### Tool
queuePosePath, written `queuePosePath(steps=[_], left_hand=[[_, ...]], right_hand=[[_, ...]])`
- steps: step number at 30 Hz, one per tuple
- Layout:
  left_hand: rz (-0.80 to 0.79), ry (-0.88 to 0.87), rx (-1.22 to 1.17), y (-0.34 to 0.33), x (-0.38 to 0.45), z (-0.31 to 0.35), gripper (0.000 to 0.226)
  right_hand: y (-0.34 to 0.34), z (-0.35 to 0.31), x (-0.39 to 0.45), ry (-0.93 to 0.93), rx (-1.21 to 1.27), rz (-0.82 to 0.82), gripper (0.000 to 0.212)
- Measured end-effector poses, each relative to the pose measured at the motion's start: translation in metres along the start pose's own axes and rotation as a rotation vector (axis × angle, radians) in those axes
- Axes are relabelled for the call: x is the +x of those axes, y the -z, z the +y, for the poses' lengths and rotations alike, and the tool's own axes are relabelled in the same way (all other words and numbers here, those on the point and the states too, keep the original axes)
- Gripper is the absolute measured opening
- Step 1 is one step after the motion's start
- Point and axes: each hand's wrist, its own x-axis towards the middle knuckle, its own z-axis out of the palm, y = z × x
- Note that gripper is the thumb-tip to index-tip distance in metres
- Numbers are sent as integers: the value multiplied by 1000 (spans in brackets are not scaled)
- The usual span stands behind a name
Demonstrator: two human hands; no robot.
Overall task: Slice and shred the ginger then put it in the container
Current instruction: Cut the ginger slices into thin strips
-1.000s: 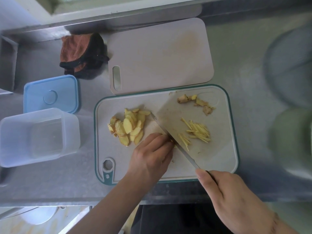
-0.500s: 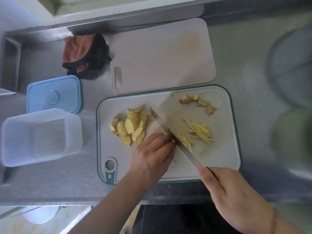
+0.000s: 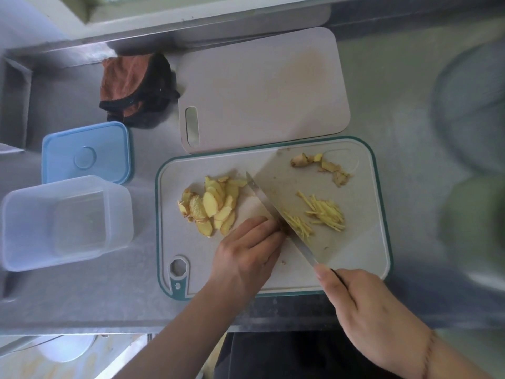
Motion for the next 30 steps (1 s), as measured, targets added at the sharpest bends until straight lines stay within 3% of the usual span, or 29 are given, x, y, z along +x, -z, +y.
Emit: queuePosePath(steps=[7, 30], left_hand=[[-9, 11, -5, 3, -1, -1, 6], [10, 22, -26, 2, 1, -1, 7]], right_hand=[[7, 7, 5, 13, -17, 70, 66], [1, -1, 8, 4, -14, 34, 63]])
